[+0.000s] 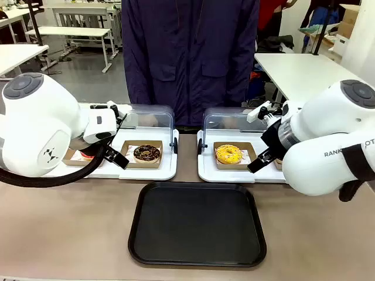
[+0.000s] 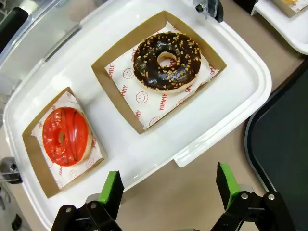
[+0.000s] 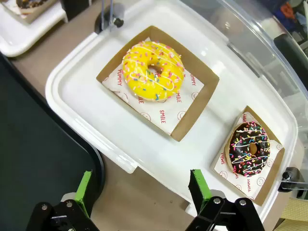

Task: Move the first donut from the left to the tray.
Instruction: Pick up the Paper togo box containing the Donut indicated by the person and place it on the Handle tray.

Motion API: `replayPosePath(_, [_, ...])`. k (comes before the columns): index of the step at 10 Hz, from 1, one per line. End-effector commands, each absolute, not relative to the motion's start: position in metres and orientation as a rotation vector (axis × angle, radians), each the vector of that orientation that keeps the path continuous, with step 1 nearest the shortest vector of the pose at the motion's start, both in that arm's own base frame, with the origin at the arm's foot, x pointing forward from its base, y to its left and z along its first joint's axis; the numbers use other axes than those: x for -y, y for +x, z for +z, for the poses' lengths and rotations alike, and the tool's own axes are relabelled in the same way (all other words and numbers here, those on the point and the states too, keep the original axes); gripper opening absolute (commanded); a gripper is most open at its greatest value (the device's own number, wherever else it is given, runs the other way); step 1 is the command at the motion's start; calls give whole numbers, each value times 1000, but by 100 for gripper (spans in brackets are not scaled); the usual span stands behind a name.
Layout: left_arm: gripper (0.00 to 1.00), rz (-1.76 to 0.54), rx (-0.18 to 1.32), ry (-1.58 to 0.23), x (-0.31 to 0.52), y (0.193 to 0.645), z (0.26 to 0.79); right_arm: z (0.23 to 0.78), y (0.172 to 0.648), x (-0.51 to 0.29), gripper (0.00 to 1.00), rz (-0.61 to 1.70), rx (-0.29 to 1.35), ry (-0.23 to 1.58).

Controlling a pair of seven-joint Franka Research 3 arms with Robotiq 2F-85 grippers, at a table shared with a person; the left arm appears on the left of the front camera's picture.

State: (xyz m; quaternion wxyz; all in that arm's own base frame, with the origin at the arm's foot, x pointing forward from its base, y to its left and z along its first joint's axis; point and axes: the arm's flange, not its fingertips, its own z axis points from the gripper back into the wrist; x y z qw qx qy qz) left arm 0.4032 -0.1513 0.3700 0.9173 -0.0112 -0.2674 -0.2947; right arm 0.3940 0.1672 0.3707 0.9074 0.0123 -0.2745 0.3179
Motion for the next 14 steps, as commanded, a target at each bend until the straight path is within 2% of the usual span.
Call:
replayPosePath(1, [100, -606, 550, -23, 151, 403, 370, 371, 394, -167, 100, 656, 567, 25])
replayPosePath(10, [100, -606, 550, -23, 151, 403, 370, 371, 394, -167, 100, 657, 567, 25])
replayPosePath(14, [100, -683, 505, -196, 102, 447, 476, 487, 430, -126, 100, 599, 592, 164])
